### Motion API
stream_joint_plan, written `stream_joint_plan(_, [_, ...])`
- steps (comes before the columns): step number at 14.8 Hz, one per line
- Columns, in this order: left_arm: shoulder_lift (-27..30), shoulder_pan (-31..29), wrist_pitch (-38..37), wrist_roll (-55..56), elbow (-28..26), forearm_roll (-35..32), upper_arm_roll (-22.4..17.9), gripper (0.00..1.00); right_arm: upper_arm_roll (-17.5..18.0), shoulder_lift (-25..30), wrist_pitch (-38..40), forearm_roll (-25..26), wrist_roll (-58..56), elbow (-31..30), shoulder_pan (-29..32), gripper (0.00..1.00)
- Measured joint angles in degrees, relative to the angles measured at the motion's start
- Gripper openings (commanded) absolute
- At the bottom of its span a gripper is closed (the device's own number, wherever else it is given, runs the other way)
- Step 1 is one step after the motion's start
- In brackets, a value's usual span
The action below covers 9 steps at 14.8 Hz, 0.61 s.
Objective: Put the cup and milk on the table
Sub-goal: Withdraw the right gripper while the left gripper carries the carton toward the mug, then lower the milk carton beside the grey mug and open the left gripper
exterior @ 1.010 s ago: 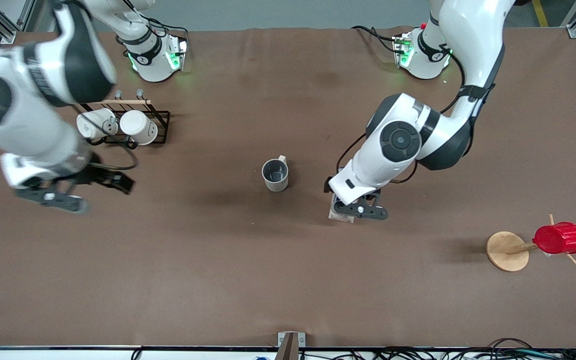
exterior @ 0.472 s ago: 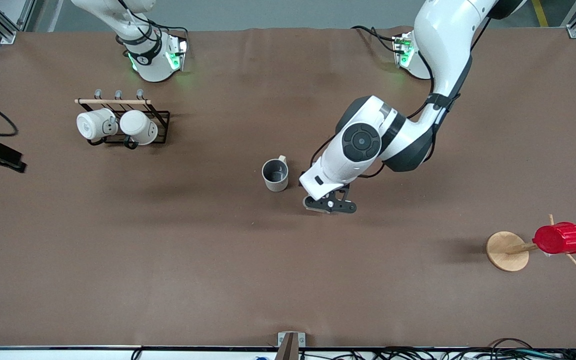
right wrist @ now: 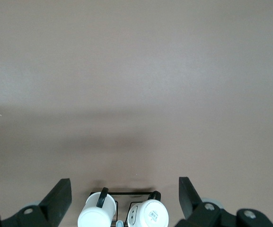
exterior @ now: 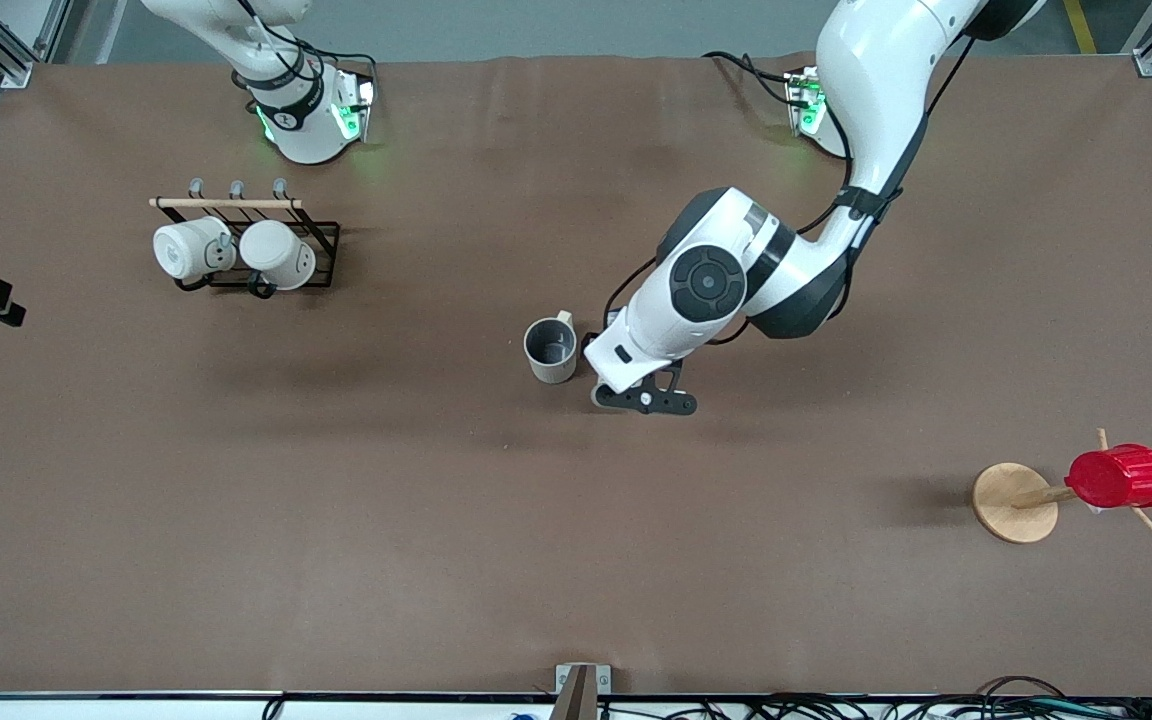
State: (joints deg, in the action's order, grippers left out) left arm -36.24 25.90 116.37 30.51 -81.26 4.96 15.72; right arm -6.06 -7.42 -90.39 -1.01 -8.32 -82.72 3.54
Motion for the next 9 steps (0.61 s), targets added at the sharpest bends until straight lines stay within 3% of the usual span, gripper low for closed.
stream_joint_plan(9, [-1.46, 1.01, 0.0, 0.17, 0.1, 0.74, 0.01, 0.04, -0.32, 1.23, -0.07, -0.03, 1.24, -2.01, -0.67, 1.0])
